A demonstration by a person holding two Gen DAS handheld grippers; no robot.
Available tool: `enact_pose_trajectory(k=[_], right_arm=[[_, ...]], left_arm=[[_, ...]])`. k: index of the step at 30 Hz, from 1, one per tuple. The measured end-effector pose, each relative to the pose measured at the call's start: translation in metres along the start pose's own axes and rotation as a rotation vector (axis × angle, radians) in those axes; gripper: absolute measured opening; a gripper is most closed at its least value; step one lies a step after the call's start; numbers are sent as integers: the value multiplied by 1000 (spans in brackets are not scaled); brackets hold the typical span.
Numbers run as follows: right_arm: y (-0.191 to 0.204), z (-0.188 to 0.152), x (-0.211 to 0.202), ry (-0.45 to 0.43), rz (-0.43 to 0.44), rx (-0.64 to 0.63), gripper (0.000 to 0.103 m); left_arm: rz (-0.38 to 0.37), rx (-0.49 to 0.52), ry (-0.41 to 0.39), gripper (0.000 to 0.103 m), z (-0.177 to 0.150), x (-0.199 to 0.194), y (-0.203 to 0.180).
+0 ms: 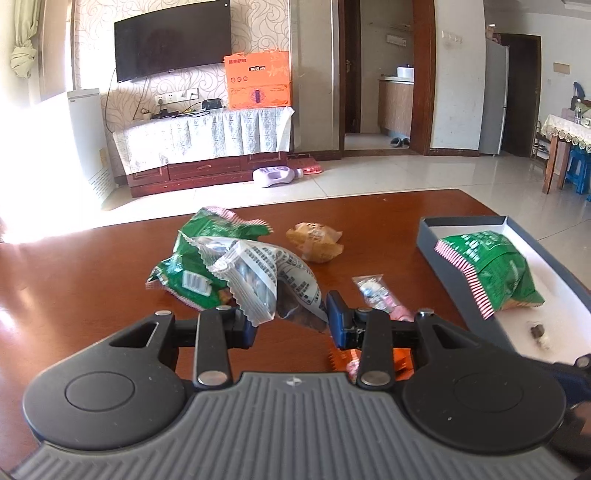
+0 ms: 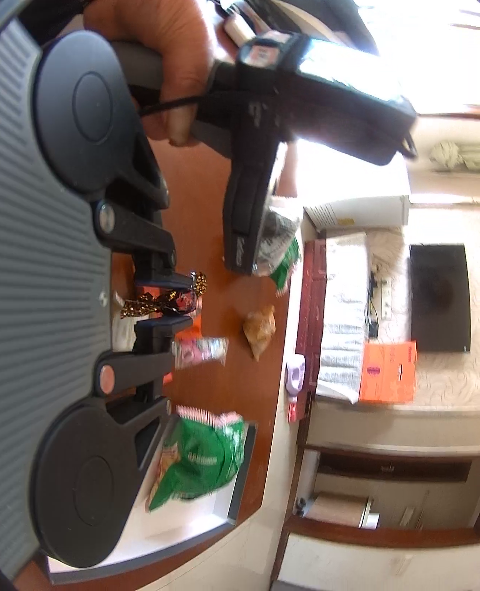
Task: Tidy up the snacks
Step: 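Carry the silver packet with the left tool while the right tool carries the chocolate to the box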
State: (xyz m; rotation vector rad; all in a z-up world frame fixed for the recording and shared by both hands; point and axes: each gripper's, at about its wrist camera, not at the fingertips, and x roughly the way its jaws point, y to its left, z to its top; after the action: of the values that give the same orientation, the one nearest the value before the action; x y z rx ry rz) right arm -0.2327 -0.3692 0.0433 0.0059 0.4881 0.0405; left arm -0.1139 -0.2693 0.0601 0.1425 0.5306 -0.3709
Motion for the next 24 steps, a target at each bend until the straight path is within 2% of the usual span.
enact_pose_trajectory(k=[11, 24], right_arm=[[-80, -12, -17, -13, -198, 177, 18], [-121, -34, -16, 71, -279, 246, 18]], left_arm=[[-102, 16, -12, 43, 13, 8, -59], [-327, 75, -4, 43, 10, 17, -144]])
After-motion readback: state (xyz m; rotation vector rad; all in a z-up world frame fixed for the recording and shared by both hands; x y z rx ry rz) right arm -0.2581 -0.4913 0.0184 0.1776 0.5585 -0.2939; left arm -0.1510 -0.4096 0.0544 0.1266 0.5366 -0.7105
